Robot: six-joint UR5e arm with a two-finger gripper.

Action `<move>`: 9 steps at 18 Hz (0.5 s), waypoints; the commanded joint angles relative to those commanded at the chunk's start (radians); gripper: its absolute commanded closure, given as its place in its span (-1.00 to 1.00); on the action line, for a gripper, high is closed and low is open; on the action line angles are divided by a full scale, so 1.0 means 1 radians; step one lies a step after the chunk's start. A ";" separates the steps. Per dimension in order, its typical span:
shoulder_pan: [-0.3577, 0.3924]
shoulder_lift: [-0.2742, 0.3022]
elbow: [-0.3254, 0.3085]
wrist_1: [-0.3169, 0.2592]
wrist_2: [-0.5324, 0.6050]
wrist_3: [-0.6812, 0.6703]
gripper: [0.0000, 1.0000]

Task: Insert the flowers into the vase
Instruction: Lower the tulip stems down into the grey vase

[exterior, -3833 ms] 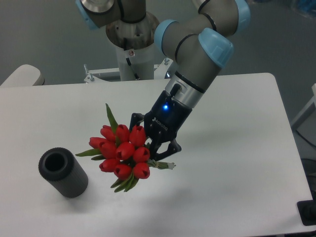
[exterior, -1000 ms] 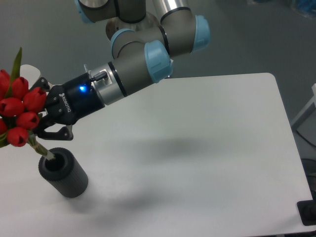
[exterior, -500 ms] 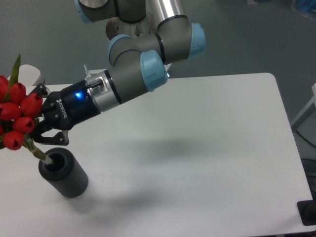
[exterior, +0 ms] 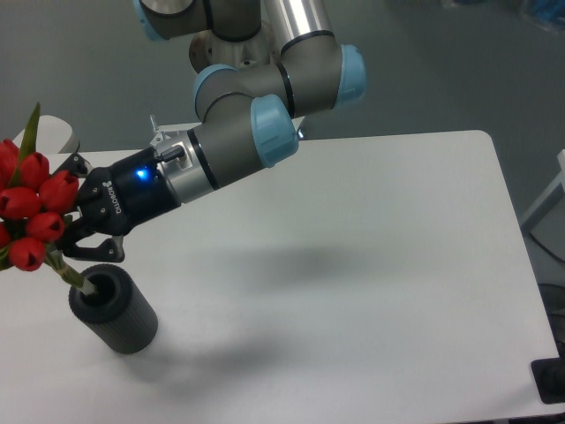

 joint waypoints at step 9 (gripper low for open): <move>0.005 -0.002 -0.078 0.000 0.000 0.034 0.33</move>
